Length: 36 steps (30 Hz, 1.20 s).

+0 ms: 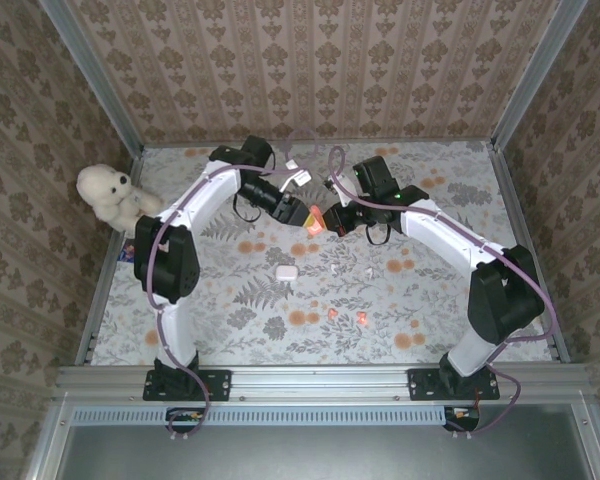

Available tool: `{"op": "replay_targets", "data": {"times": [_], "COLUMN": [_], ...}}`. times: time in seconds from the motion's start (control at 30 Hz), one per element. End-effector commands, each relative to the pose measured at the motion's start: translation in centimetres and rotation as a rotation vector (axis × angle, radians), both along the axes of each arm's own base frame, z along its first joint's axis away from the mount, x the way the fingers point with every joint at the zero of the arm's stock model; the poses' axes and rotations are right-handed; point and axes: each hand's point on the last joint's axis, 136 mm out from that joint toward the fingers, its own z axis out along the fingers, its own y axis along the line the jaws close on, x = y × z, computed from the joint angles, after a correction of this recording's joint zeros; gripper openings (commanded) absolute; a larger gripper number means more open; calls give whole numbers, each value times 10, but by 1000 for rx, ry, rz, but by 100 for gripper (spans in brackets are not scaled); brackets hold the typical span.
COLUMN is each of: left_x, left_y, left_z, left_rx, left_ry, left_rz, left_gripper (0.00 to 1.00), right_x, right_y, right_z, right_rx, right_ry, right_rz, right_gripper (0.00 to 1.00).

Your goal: Insert wireless bluetooth earbuds into charging case

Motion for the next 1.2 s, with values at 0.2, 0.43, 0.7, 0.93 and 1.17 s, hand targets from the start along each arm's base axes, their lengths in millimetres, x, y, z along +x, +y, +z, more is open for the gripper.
{"op": "replay_targets", "data": {"times": [0.2,0.43,0.7,0.93,1.17], "left_x": [-8,-8,-5,-6,-8], "left_y": [-11,-9,-3,-3,-4], "left_z": [9,7,12,11,11], "left_rx": [-43,-42,-68,-71,-80], "left_ry": [-6,-5,-3,1,6], "left_rz": [-52,-51,-36,-40,-44], "left_gripper": [53,49,44,40,31], "right_x": [3,2,2,3,3], "right_y": [2,0,0,1,1], "right_z": [7,4,3,3,3], "right_rx": [-15,-27,-30,-29,-29], "right_ry": [-27,-26,-27,-27,-25], "right_rz": [17,14,15,16,14], "right_gripper": [0,0,0,0,0]}}
